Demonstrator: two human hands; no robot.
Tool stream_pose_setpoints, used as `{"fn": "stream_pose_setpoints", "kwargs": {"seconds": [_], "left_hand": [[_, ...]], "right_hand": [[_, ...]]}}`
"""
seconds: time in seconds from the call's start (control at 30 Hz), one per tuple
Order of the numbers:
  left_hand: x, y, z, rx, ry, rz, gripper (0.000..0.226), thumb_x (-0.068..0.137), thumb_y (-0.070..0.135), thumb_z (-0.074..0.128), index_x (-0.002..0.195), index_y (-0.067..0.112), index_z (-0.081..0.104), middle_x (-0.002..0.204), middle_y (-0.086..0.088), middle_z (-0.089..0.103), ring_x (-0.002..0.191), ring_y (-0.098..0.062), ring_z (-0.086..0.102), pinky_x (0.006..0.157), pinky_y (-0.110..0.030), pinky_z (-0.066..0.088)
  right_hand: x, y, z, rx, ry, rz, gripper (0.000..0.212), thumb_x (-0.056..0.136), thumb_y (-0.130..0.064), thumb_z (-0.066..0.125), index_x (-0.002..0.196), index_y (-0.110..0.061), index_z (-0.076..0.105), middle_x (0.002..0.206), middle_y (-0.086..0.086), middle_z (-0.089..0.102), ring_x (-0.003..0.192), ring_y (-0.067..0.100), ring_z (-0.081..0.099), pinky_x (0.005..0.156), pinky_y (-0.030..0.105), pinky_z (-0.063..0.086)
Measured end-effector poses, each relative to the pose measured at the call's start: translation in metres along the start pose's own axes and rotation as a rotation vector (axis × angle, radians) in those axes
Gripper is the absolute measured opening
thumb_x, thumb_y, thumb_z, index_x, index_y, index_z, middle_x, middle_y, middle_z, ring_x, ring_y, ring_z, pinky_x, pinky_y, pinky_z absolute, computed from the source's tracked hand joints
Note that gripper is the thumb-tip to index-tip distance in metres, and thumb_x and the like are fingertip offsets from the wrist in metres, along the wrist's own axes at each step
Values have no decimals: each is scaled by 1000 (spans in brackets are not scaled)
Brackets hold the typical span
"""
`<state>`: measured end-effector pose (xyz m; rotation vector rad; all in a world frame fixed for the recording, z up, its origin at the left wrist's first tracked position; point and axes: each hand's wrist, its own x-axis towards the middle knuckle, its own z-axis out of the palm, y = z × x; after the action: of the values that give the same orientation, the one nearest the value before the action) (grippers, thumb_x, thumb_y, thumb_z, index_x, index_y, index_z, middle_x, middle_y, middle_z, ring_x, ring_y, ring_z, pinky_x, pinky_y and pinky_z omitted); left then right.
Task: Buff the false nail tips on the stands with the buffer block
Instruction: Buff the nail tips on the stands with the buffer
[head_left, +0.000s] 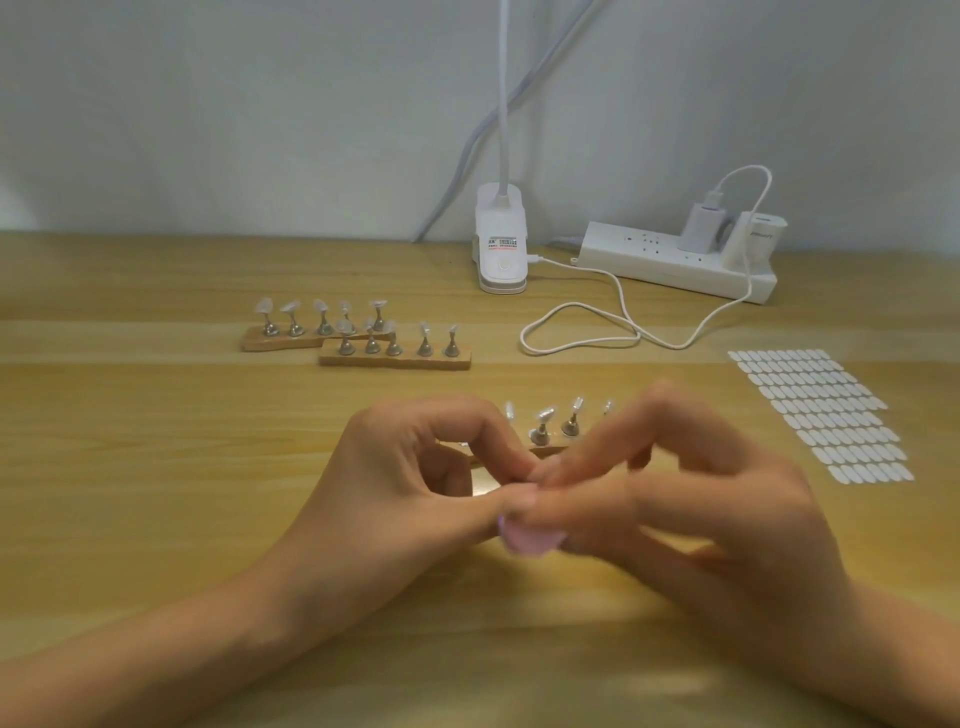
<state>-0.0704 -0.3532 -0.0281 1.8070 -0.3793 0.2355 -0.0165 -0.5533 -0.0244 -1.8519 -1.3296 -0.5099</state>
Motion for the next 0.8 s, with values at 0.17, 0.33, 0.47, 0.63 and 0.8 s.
{"fn": "stream_pose_setpoints", "kwargs": {"seconds": [0.17,0.33,0.47,0.63,0.8], "left_hand": [[0,0,0,20,16,-3,17,73,24,83,67,28,68,51,22,55,40,0,34,43,-9,25],[0,-1,0,30,24,12,19,74,21,83,65,26,66,51,23,56,39,2,34,44,-7,26],[-1,1,0,37,4,48,12,74,26,79,69,24,68,52,24,57,41,3,35,44,-7,27],[-2,0,1,103,23,64,21,75,15,81,67,26,65,53,25,55,39,2,34,44,-8,28],[-2,0,1,151,5,121,9,76,29,78,70,23,73,65,23,60,45,0,38,47,-12,31]], "right_hand": [[1,1,-1,-52,65,25,19,90,-20,73,107,-27,71,99,-6,65,89,15,68,76,27,50],[1,3,-3,-82,59,12,19,89,-22,69,107,-29,70,99,-6,65,90,13,67,74,30,50],[0,1,-2,-120,31,-61,16,89,-21,73,103,-28,74,97,-10,66,87,15,67,77,27,48],[0,7,-7,-39,60,48,21,90,-21,69,110,-26,68,101,-4,63,95,16,69,74,39,53],[-1,8,-7,87,60,82,23,87,-18,69,109,-24,68,99,1,63,97,12,68,81,28,56]]}}
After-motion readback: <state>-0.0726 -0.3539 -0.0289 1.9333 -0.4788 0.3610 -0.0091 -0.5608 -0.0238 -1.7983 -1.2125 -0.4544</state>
